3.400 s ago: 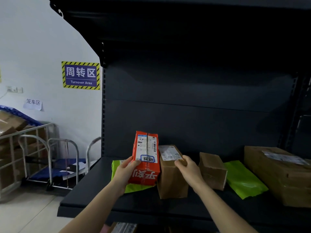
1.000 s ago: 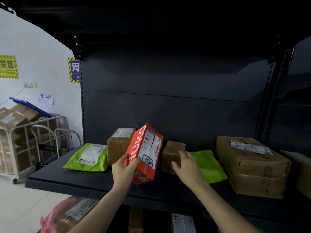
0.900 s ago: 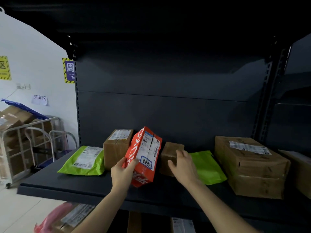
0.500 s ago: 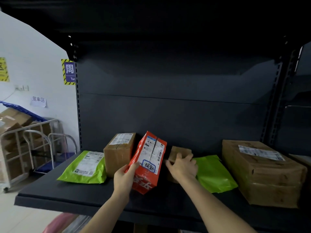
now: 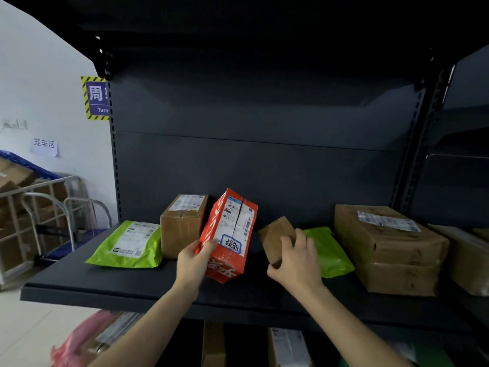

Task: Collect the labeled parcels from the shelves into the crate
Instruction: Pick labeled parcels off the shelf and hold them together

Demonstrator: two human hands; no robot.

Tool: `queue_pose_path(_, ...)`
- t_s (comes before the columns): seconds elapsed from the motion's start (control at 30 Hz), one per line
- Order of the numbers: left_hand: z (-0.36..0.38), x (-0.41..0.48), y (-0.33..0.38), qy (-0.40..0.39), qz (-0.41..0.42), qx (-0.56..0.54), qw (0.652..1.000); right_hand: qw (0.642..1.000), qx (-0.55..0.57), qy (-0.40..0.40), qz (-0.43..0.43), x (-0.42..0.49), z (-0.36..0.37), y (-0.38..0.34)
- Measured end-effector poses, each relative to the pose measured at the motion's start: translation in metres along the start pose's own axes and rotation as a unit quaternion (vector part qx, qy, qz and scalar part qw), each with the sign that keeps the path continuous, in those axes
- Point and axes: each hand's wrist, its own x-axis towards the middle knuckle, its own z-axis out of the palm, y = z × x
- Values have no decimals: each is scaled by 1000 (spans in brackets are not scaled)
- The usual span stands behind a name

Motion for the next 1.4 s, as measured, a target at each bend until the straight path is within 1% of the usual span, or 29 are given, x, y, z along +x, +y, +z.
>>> queue_pose_path(0.07,-2,-4,2,-18,14,26,999,998,-47,23,-33,-11,2,1)
queue_pose_path(0.13,-5,-7,5,-42,22,56,997,996,-63,36,-53,-20,3,0)
queue_pose_path(0.27,-8,-13,9,-72,28,76,994,991,-61,52,-107,-37,7,-5)
queue_pose_path(0.37,-9,-16,5,-71,26,71,995,988,-59,53,-131,-44,11,-7)
queue_pose_path(0.53,-3,-23,-4,-70,12,30,997,984,-35,48,-166,-47,18,-10)
queue_pose_path(0.63,0,-26,-4,-68,2,18,997,982,27,54,-181,-48,17,-11)
queue_pose_path(0.7,-1,-24,-4,-66,-9,13,998,981,63,67,-173,-47,13,-11)
queue_pose_path(0.8,-4,-20,-7,-68,-32,7,997,980,85,94,-155,-40,4,-6)
queue_pose_path(0.9,-4,-17,-10,-73,-49,9,996,984,70,112,-124,-34,-4,5)
queue_pose_path(1.07,2,-15,-13,-78,-55,6,995,989,59,94,-93,-34,-7,25)
queue_pose_path(1.17,5,-14,-14,-76,-59,8,995,992,72,69,-78,-38,-8,34)
queue_pose_path(1.27,7,-14,-15,-74,-70,12,995,993,102,25,-49,-39,-8,42)
queue_pose_path(1.33,7,-13,-16,-72,-78,12,994,992,125,-14,-20,-37,-9,45)
queue_pose_path(1.4,7,-13,-16,-78,-81,11,994,980,186,-70,11,-35,-9,46)
